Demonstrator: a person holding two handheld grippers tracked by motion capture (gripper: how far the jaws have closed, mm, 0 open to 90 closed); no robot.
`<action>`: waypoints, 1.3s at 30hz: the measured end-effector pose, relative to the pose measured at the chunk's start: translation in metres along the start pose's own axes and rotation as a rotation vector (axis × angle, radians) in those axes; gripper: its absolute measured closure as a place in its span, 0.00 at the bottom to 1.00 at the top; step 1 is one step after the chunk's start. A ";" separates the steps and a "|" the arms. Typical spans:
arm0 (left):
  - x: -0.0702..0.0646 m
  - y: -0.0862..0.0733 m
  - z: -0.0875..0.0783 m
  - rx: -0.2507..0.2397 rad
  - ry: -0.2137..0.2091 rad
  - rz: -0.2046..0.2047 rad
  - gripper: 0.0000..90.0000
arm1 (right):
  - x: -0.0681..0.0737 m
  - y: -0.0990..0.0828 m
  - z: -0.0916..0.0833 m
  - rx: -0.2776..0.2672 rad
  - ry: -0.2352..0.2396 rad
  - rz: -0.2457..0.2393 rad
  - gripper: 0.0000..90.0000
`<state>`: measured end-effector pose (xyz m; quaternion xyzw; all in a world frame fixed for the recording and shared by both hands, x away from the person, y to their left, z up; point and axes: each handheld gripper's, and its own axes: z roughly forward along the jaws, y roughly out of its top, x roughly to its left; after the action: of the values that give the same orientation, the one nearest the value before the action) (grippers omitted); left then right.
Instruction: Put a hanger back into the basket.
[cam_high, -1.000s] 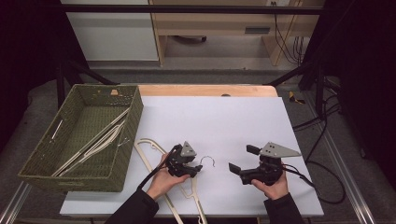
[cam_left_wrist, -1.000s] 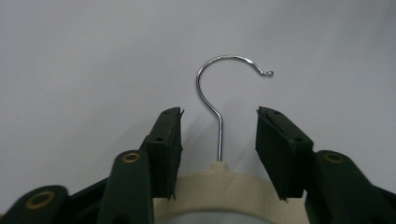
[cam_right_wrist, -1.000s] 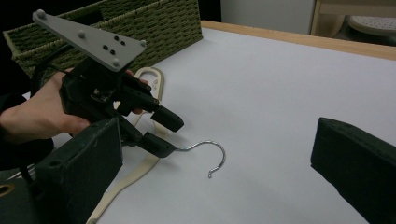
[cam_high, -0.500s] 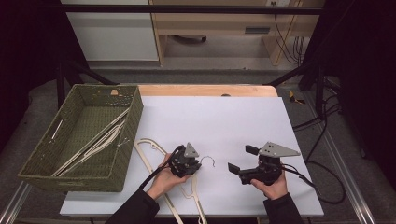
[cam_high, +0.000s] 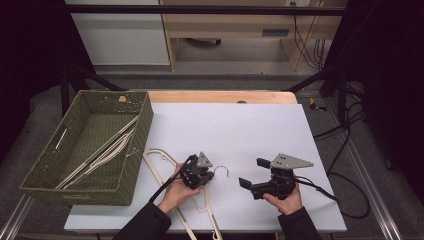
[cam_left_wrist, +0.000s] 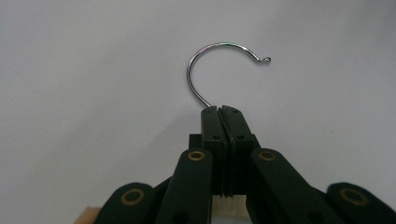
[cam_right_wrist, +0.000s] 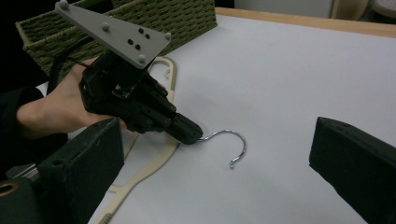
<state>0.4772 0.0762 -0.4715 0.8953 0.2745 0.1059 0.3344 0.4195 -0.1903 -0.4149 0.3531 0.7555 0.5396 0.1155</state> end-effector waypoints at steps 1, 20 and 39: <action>-0.001 0.000 -0.001 0.002 0.006 0.007 0.99 | 0.001 -0.001 0.002 0.004 0.012 0.000 0.04; -0.002 0.004 -0.032 -0.112 0.009 0.005 0.99 | 0.025 -0.016 0.049 0.130 0.122 0.012 0.12; -0.003 0.006 -0.047 -0.149 0.027 0.018 0.99 | 0.043 -0.029 0.103 0.237 0.203 0.055 0.43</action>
<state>0.4599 0.0959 -0.4319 0.8689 0.2623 0.1411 0.3953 0.4338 -0.0912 -0.4718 0.3283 0.8117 0.4827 -0.0189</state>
